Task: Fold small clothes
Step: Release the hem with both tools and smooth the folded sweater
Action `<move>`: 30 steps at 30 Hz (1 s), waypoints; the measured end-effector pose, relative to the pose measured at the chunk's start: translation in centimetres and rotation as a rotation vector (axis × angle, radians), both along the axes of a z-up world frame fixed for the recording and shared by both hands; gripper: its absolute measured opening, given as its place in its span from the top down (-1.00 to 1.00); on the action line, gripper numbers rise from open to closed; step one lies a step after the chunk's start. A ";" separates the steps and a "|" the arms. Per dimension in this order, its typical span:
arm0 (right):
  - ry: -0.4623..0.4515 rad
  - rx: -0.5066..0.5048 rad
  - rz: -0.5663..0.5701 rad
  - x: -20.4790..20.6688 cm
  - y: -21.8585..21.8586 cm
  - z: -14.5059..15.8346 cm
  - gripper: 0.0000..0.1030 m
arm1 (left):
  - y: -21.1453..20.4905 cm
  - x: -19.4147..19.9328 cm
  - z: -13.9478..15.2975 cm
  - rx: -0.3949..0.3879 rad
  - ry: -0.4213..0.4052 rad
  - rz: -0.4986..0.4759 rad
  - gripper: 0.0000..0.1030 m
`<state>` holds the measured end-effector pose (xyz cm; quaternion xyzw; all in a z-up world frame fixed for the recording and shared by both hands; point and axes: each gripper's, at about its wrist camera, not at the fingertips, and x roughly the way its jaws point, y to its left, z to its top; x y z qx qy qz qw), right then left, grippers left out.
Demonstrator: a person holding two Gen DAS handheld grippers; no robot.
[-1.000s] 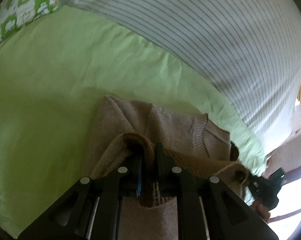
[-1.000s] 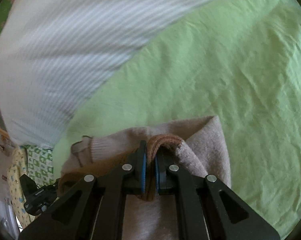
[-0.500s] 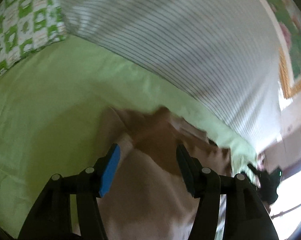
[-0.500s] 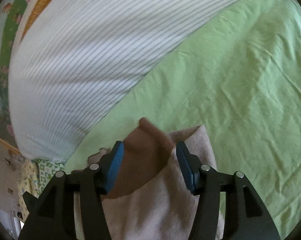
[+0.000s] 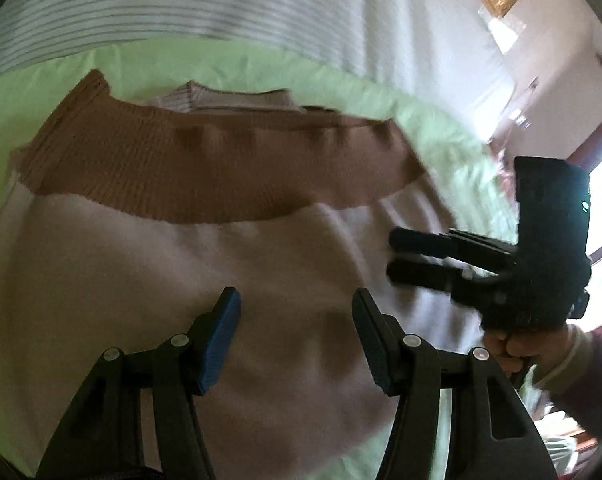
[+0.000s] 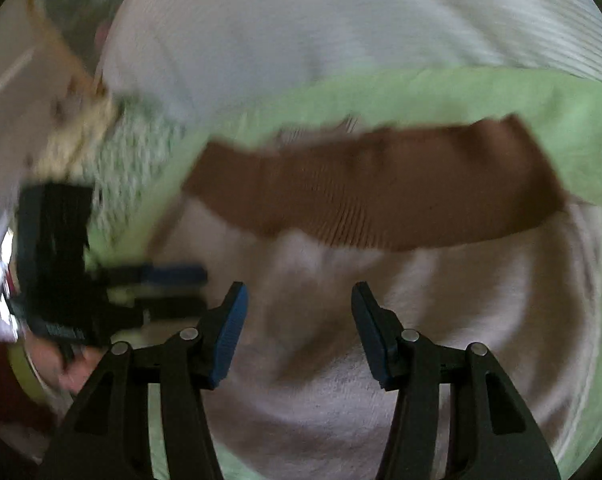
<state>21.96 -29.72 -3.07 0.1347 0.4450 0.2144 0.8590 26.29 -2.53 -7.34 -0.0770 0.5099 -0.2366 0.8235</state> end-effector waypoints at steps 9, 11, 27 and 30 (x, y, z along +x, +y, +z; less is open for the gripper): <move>-0.010 -0.071 -0.205 5.4 -5.3 -2.2 0.01 | 6.7 6.2 -0.3 0.010 -0.018 0.184 0.17; -0.001 -0.056 -0.320 6.0 -7.8 -2.2 0.05 | 9.3 7.5 -0.4 -0.031 -0.016 0.252 0.24; -0.012 0.177 -0.587 0.2 -13.4 0.2 0.23 | 14.8 3.1 1.7 -0.131 -0.027 0.471 0.00; -0.022 0.140 -0.511 -2.5 -10.8 1.5 0.23 | 12.6 -0.9 2.7 -0.118 -0.052 0.419 -0.04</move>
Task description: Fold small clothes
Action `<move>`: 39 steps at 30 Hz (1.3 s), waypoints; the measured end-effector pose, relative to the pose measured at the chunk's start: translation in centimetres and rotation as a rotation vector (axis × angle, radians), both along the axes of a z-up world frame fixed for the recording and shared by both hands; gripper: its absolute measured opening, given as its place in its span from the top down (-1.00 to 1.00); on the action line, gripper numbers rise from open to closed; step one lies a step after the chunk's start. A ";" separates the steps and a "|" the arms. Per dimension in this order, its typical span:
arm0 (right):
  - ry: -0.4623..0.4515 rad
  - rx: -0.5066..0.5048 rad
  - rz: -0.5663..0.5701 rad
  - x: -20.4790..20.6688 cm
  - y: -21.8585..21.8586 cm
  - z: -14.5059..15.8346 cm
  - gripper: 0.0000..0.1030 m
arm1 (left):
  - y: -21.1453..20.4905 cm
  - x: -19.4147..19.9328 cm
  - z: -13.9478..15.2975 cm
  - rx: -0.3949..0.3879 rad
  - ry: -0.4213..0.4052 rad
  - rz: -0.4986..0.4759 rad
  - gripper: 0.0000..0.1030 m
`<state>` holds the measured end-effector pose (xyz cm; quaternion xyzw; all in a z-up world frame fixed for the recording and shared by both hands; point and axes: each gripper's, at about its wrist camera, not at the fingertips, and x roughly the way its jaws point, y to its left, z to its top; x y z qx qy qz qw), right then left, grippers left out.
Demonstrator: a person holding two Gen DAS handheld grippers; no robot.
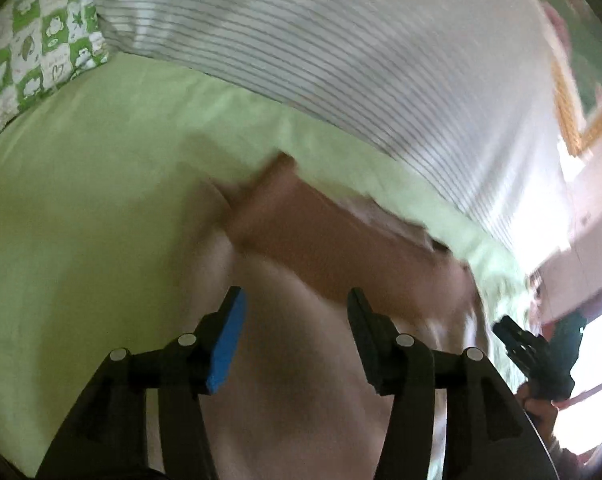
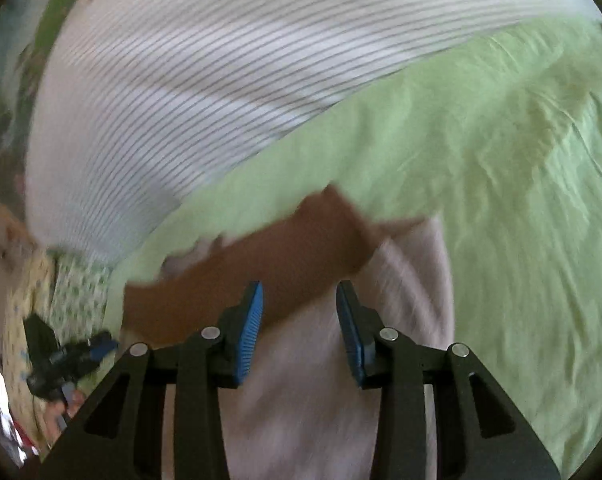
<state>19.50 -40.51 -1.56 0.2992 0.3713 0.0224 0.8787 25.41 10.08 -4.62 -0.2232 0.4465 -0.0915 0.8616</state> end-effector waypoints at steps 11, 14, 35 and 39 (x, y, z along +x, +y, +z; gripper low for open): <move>0.231 -0.087 -0.244 -7.7 -3.4 -4.7 0.18 | 3.6 -3.8 -4.0 -0.025 0.123 0.108 0.19; 0.186 0.025 -0.286 -9.2 -4.6 -3.8 0.18 | 4.7 -5.1 -2.3 0.046 0.121 0.199 -0.29; 0.104 -0.074 0.081 -9.1 9.7 0.1 0.04 | 3.3 -16.1 -3.3 -0.098 0.257 0.286 -0.49; 0.095 -0.091 0.171 -6.2 12.5 0.3 0.04 | 3.2 -15.8 -4.6 -0.124 0.295 0.323 -0.49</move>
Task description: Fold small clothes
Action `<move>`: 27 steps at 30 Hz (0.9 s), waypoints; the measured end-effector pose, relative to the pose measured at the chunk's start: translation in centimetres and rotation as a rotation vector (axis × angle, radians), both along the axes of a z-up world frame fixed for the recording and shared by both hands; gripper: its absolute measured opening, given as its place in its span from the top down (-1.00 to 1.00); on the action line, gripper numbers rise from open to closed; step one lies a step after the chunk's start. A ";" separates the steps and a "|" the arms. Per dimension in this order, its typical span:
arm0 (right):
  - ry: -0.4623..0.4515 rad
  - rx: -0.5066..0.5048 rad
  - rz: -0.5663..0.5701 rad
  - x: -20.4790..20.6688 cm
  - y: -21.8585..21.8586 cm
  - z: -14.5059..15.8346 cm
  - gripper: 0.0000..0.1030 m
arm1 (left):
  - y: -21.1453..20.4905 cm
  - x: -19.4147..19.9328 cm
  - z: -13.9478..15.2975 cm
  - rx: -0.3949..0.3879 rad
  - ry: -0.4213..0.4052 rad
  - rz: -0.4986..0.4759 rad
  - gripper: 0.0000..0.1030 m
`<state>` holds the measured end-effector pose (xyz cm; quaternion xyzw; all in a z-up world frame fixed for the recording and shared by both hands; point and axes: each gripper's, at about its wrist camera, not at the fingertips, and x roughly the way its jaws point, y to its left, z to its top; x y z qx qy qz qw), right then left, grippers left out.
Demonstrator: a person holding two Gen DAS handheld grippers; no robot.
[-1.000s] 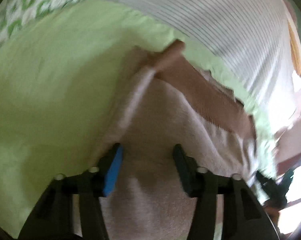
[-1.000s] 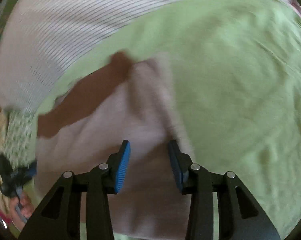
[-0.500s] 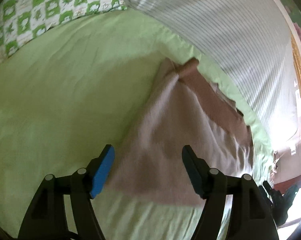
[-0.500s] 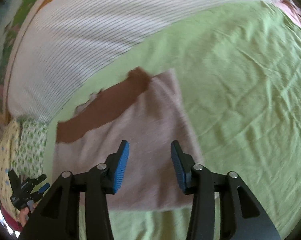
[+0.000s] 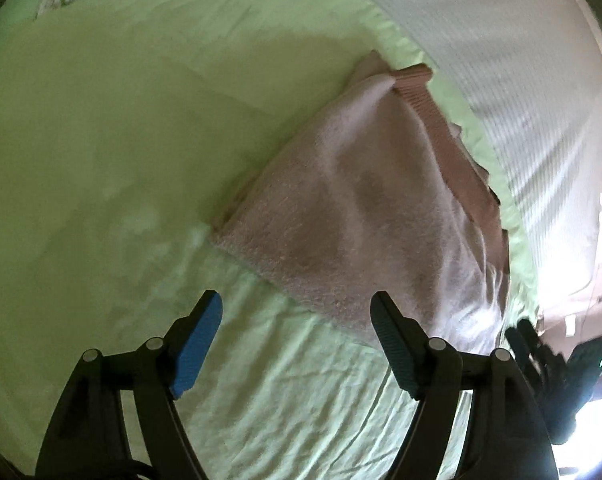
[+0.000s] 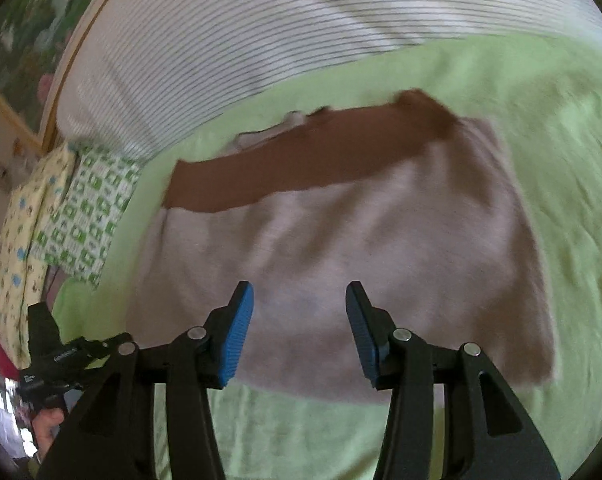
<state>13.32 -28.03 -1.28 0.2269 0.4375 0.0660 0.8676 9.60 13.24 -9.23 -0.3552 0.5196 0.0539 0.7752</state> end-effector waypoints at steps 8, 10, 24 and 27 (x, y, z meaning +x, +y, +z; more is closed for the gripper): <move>0.039 0.021 0.193 9.8 5.0 -1.7 0.03 | -0.5 1.1 -1.5 -0.034 0.031 0.075 -0.59; 0.081 0.023 0.204 11.8 5.2 -3.0 0.02 | -0.6 1.4 -1.7 -0.037 0.028 0.093 -0.61; 0.040 0.041 0.121 16.6 4.2 -1.6 -0.06 | -1.1 3.7 -1.7 -0.001 -0.019 0.229 -0.65; 0.037 0.044 0.104 15.9 3.7 -0.8 -0.07 | -1.4 4.1 -1.7 0.024 -0.032 0.206 -0.24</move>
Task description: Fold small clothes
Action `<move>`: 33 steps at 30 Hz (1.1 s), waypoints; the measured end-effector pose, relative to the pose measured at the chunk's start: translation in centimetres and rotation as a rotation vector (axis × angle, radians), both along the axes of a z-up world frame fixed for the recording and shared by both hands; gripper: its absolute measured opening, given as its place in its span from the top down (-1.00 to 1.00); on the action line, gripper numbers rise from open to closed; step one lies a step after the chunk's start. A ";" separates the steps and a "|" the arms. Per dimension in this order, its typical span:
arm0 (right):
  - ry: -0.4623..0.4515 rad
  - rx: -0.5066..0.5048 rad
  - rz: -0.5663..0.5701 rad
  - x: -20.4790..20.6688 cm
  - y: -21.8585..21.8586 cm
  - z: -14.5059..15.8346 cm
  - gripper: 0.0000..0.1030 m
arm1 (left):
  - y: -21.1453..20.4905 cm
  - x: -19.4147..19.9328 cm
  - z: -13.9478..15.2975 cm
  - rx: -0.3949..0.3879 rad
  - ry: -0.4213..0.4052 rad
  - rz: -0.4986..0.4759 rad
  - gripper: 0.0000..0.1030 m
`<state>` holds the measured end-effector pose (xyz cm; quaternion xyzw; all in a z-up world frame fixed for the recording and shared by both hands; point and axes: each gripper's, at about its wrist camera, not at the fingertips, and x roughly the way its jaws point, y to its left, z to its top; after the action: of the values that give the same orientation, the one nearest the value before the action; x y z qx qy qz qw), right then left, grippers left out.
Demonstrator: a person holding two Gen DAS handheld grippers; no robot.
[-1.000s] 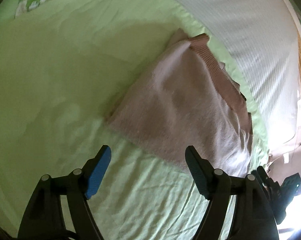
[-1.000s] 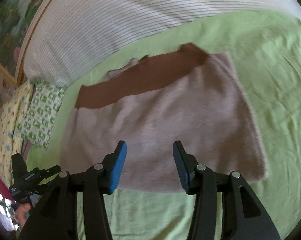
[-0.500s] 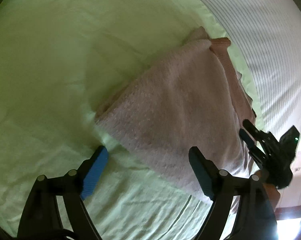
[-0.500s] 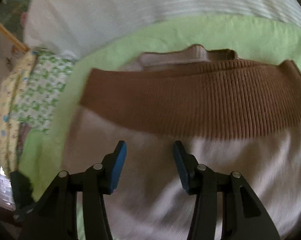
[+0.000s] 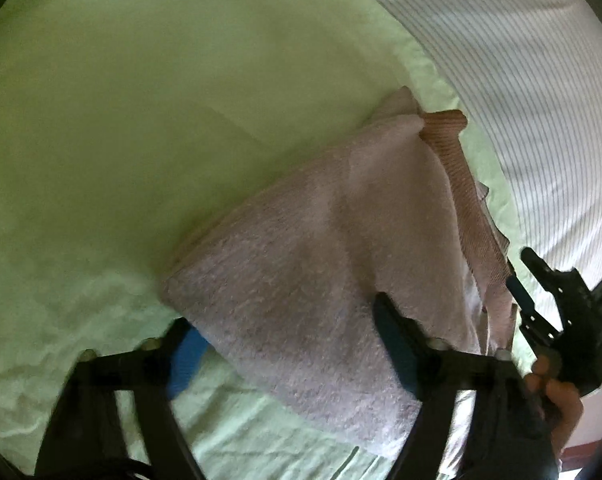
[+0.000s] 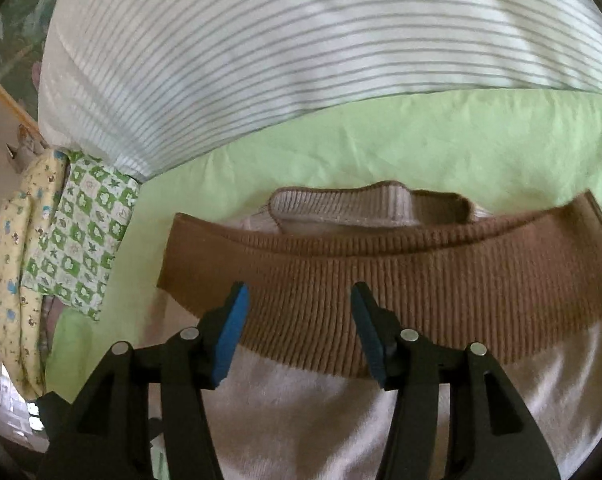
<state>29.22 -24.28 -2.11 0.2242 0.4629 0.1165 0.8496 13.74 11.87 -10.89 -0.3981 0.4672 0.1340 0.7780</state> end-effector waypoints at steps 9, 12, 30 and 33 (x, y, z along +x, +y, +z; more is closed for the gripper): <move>0.044 0.045 -0.138 -7.9 -5.5 -0.7 -0.08 | -2.5 1.0 4.7 0.109 -0.139 -0.176 0.75; 0.075 0.069 -0.199 -11.0 -8.0 -1.5 -0.08 | -6.6 2.0 8.4 0.196 -0.237 -0.322 0.76; 0.036 0.253 -0.228 -10.2 -15.7 -0.4 -0.60 | -29.5 0.9 6.3 0.360 -0.260 -1.034 0.27; 0.049 0.238 -0.195 -9.4 -14.9 -1.3 -0.61 | -26.7 -0.9 7.5 0.411 -0.282 -0.984 -0.32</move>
<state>19.83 -39.17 -3.39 0.3700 0.4423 0.0822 0.8129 12.85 -14.79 -3.35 0.0132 0.4536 -0.2115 0.8657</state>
